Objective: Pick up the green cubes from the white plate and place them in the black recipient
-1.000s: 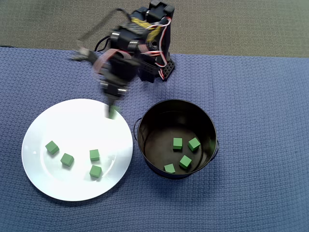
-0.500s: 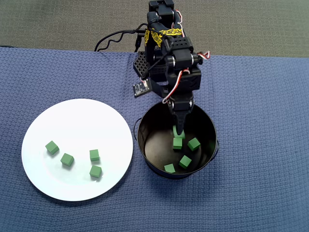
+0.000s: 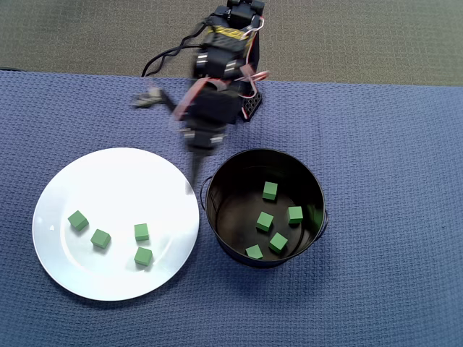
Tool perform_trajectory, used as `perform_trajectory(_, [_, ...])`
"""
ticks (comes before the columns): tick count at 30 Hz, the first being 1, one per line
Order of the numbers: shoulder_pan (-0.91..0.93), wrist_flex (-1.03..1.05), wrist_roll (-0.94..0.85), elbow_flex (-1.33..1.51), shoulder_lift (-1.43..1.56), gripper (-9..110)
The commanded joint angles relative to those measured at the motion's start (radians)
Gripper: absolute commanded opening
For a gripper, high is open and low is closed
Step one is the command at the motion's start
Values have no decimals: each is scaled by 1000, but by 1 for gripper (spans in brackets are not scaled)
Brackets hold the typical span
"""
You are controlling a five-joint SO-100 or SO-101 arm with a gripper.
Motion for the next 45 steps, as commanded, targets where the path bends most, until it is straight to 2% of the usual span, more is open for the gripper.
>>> perform_trajectory(1, [204, -149, -89, -11, -146, 20])
perform_trajectory(4, [244, -215, -132, -52, -325, 20])
perform_trajectory(11, [241, -133, -235, -170, -546, 16])
perform_trajectory(19, [204, -147, -241, -196, -629, 32])
perform_trajectory(45, [181, -74, -230, -463, -896, 23])
